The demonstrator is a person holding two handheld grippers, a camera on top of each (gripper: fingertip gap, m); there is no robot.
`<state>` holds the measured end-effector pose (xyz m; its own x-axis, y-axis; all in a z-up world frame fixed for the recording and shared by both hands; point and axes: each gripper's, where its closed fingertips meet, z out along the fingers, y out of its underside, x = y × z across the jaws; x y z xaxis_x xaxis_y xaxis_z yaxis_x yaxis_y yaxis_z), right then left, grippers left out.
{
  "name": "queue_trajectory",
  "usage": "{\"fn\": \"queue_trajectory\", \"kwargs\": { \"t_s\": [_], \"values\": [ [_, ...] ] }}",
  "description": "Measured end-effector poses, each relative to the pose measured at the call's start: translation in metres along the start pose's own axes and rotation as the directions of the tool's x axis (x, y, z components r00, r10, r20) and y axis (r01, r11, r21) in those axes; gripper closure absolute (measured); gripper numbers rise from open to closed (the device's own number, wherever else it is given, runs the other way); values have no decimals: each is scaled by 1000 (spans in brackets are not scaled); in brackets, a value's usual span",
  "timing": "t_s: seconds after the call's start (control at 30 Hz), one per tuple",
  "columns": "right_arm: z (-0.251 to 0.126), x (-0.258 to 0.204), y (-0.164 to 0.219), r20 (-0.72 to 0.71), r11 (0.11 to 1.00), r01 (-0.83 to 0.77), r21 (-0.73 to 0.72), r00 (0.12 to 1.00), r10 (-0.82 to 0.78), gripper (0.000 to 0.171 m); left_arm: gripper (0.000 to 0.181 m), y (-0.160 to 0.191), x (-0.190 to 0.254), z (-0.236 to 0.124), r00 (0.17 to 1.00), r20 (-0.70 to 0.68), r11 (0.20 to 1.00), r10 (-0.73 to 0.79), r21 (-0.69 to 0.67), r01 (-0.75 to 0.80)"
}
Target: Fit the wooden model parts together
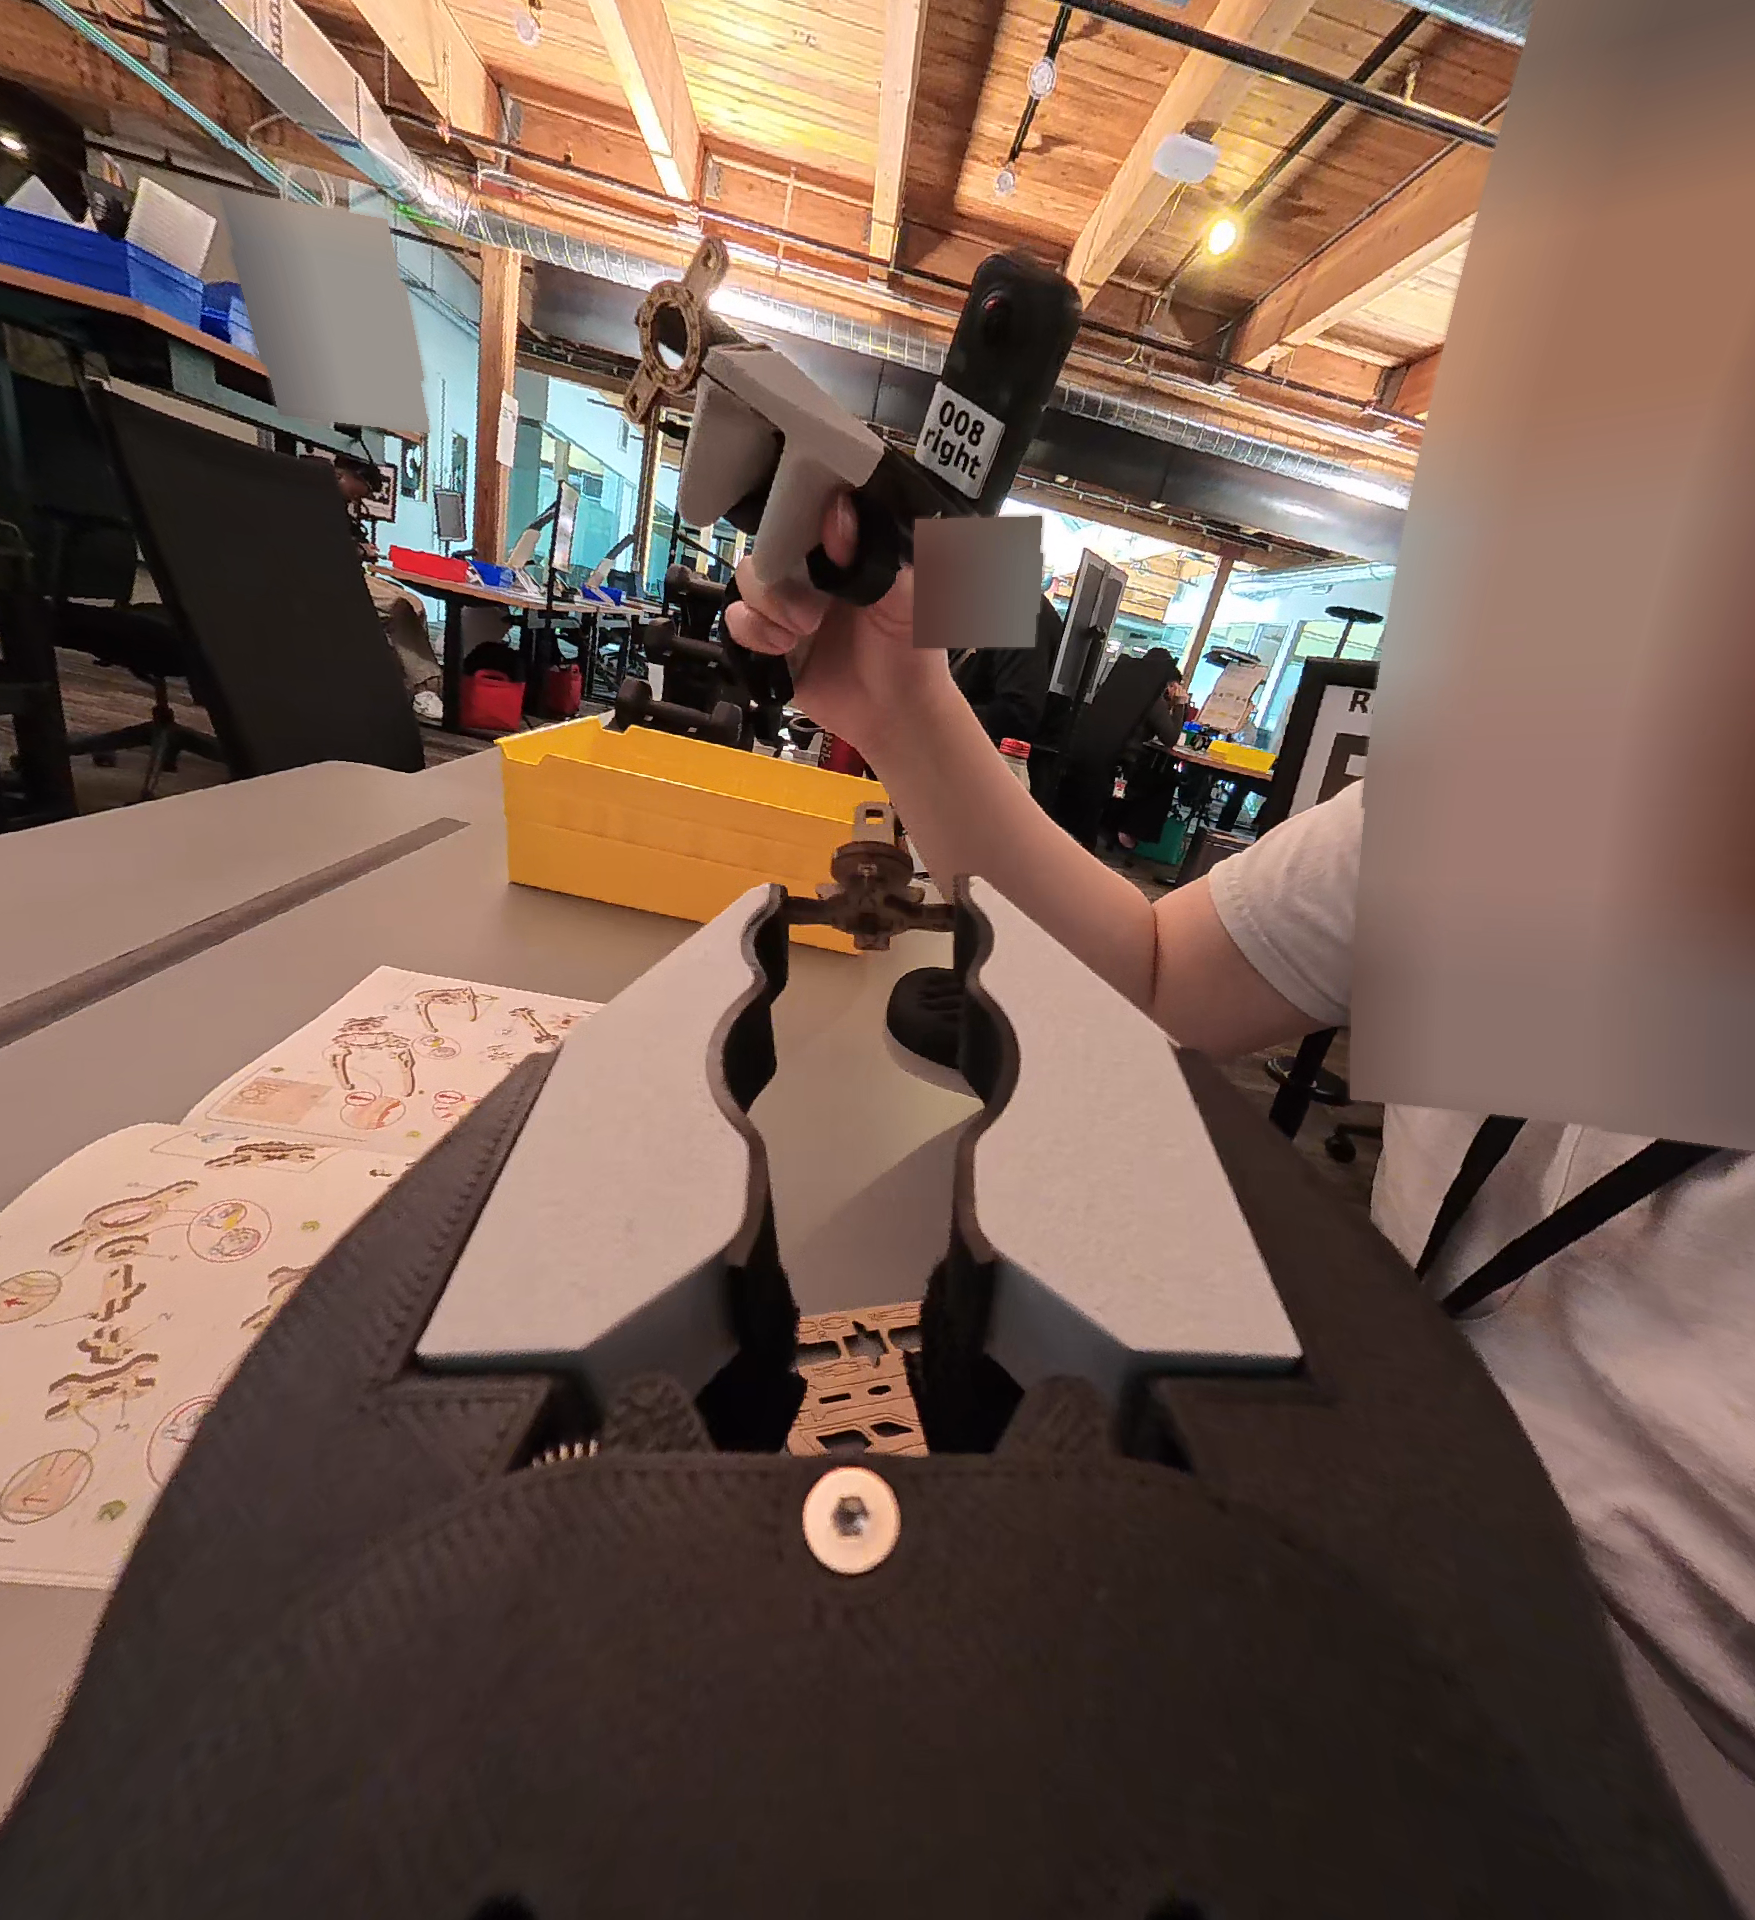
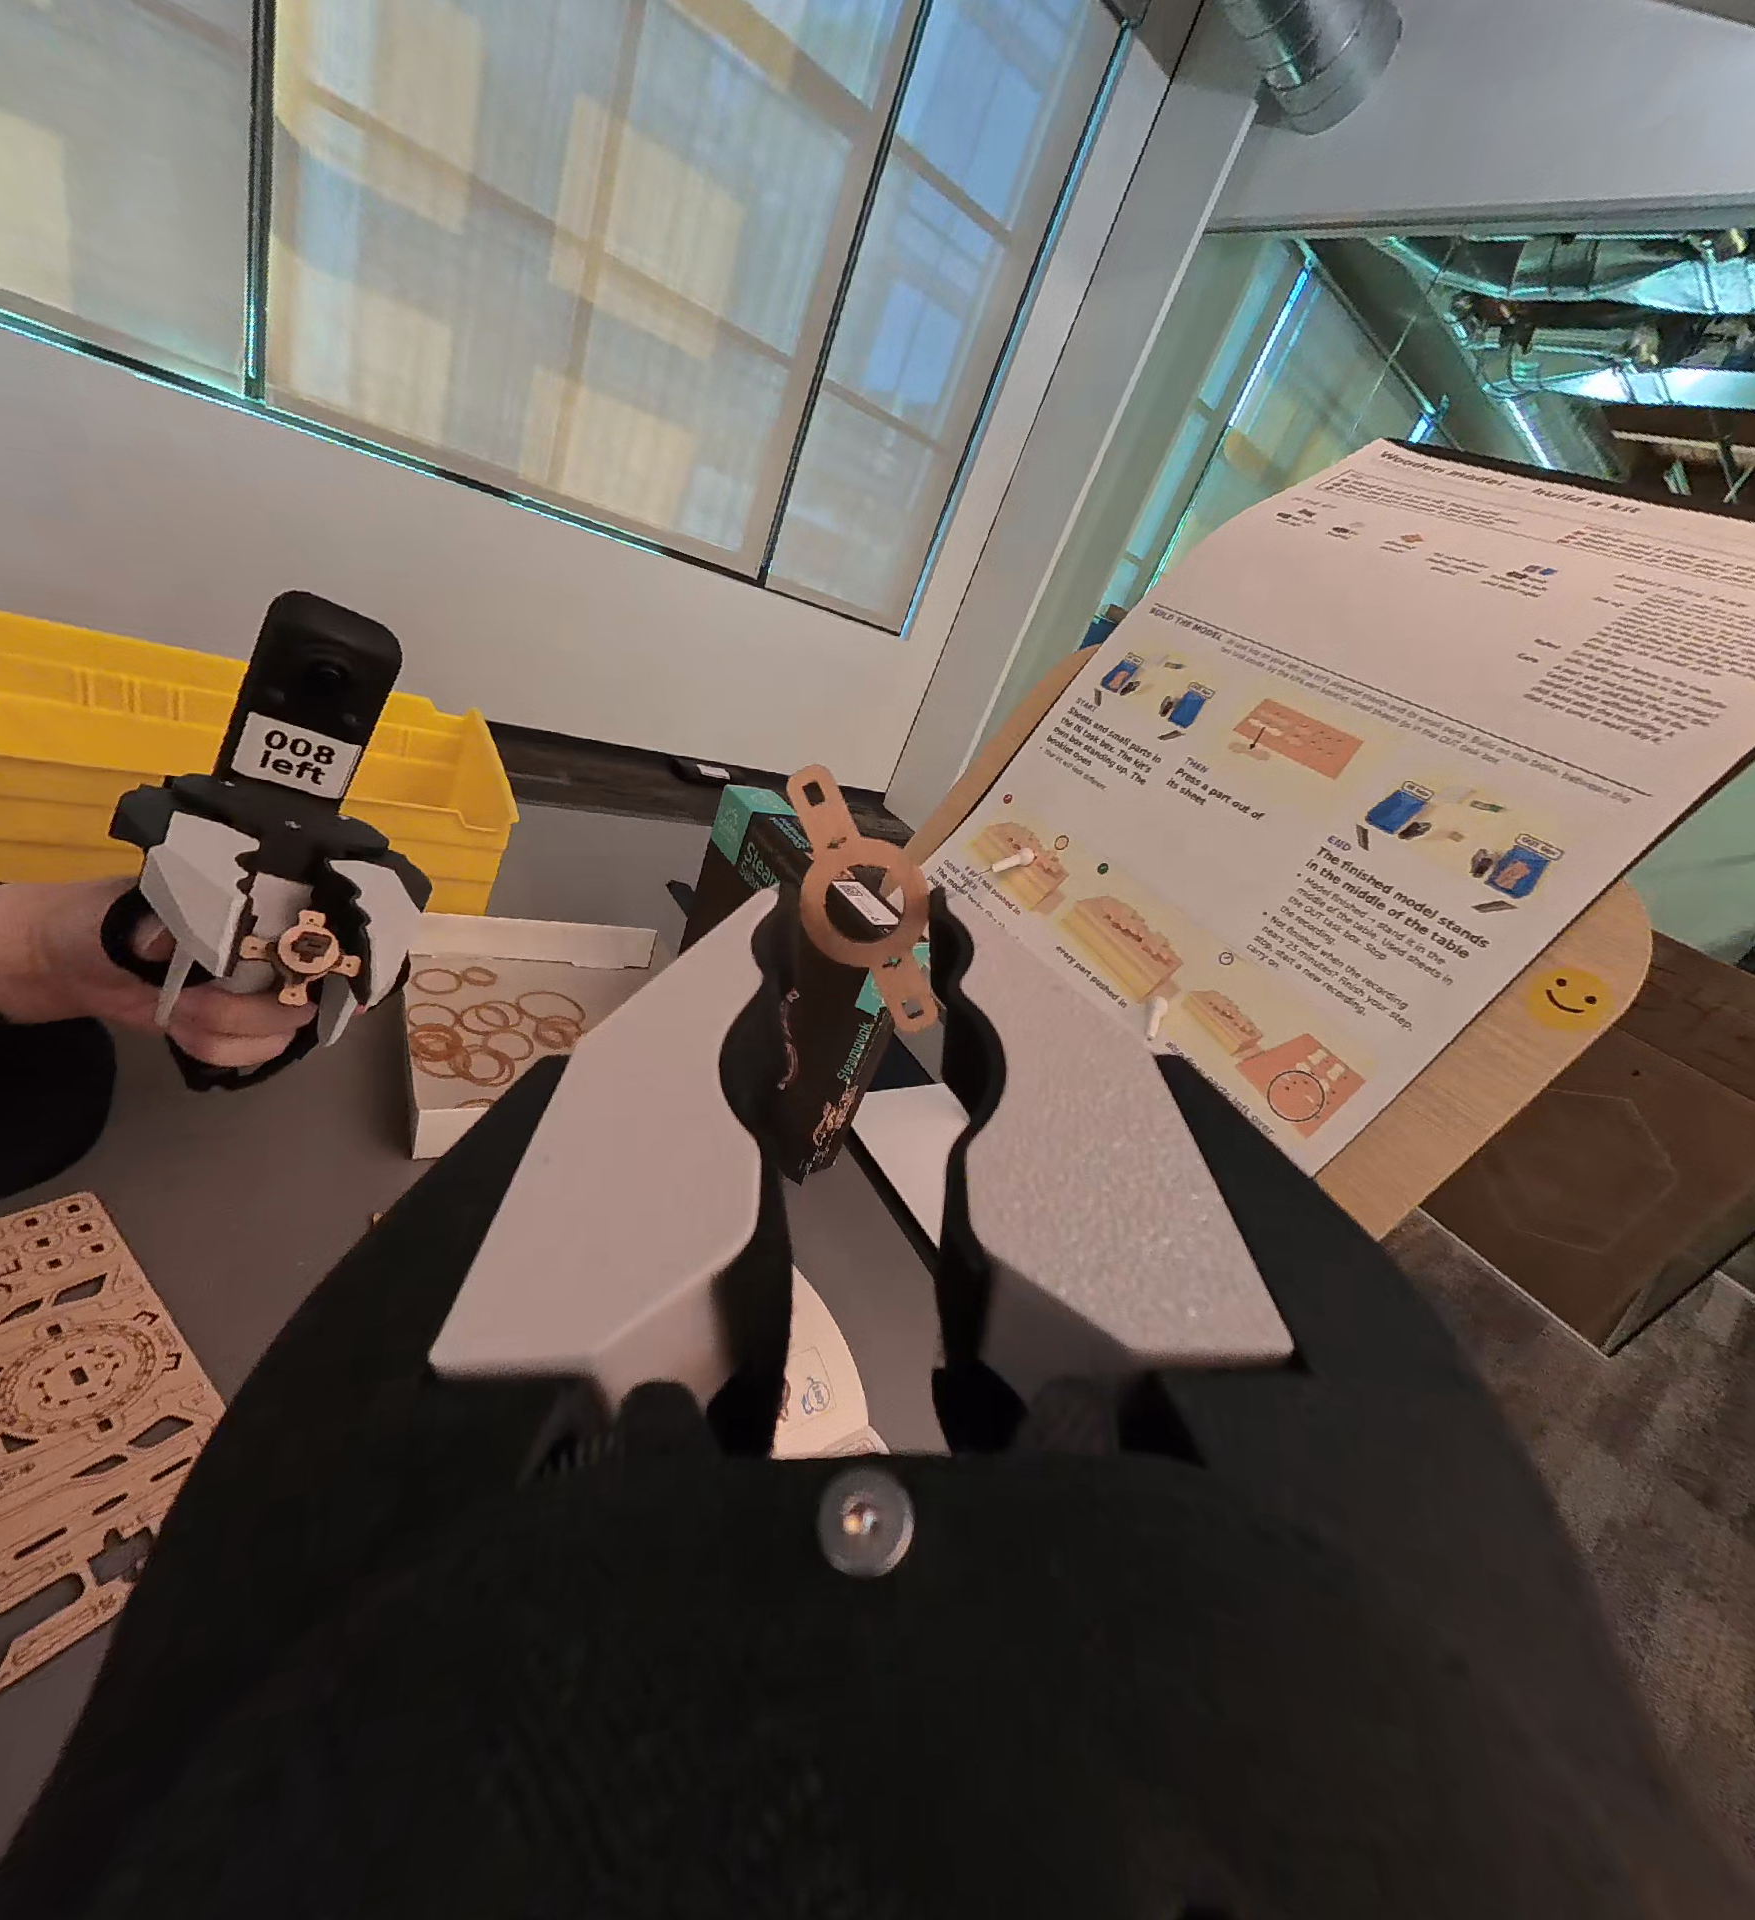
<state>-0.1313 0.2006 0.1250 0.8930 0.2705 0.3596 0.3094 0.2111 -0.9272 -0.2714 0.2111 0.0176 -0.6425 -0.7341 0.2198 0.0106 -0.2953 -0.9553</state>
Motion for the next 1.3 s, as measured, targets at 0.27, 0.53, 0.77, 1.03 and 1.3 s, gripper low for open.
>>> {"fn": "queue_trajectory", "kwargs": {
  "t_s": [0.27,0.53,0.77,1.03,1.3],
  "values": [
    [-7,15,-4,-60,999,-39,30,997,41,148,152,-1,1,0,1000,-6,1000,-3,4,3],
    [-5,14,-2,-69,1000,-18,20,997,20,148,151,-2,1,-1,1000,-3,1000,-2,7,2],
    [-4,11,-3,-56,1000,-12,23,998,14,148,151,-1,-1,-1,1000,4,1000,-4,2,4],
    [1,-2,-1,0,1000,18,5,1000,-18,148,151,4,-10,-1,998,50,999,-28,-23,30],
    [11,-15,6,34,998,37,-43,999,-35,147,152,12,-19,1,994,98,997,-42,-53,47]
  ]
}}
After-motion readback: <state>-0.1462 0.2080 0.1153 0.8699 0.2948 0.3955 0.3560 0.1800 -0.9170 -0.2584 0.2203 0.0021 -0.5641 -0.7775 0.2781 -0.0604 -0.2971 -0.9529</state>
